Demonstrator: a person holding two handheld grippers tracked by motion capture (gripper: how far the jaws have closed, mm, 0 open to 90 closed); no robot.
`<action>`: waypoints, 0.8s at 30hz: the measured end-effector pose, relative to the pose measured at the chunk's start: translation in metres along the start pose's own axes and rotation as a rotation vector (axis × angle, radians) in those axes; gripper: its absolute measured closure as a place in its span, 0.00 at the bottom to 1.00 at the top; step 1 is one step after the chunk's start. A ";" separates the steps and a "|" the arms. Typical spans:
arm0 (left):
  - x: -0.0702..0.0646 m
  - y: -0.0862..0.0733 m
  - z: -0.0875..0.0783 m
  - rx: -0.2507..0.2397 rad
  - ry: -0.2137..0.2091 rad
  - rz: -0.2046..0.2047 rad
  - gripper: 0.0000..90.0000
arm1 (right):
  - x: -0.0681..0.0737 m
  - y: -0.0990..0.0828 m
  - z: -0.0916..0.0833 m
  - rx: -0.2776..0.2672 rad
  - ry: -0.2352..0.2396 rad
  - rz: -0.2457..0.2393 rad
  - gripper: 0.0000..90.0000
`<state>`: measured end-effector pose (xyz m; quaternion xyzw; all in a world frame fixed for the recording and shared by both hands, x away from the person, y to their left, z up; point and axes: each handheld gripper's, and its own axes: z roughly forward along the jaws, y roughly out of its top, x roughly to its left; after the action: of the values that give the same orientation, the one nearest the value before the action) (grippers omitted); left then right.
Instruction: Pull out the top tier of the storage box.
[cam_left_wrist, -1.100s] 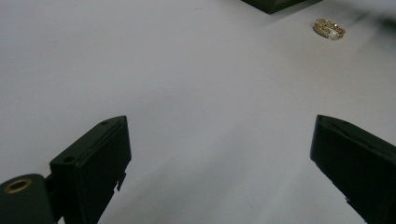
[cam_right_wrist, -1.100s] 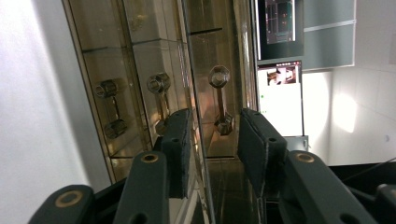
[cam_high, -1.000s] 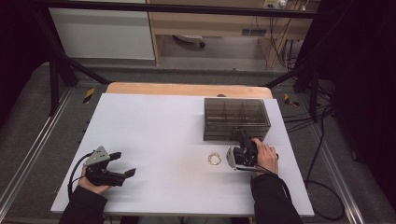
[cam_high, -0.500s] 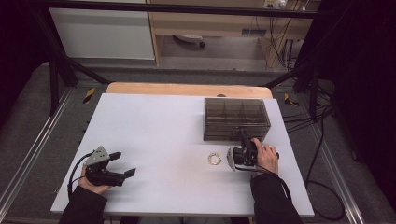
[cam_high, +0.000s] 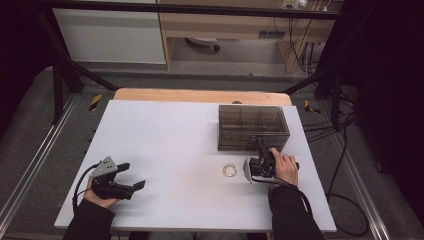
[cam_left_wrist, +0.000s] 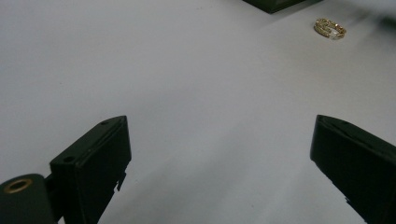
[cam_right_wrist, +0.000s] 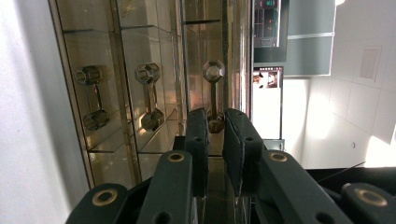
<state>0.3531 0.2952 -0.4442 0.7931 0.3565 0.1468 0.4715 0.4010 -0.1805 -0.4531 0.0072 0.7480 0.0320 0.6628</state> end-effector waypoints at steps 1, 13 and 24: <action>0.000 0.000 0.000 0.000 0.000 0.000 0.05 | 0.000 0.000 0.000 -0.001 -0.001 -0.004 0.89; 0.000 0.000 0.000 0.001 0.000 -0.001 0.05 | -0.002 0.000 -0.003 -0.007 0.013 -0.047 0.90; 0.000 0.000 0.000 0.001 0.000 0.001 0.05 | -0.003 -0.002 -0.012 -0.018 0.028 -0.039 0.89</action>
<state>0.3531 0.2951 -0.4440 0.7934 0.3563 0.1469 0.4711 0.3890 -0.1827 -0.4491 -0.0138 0.7568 0.0256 0.6530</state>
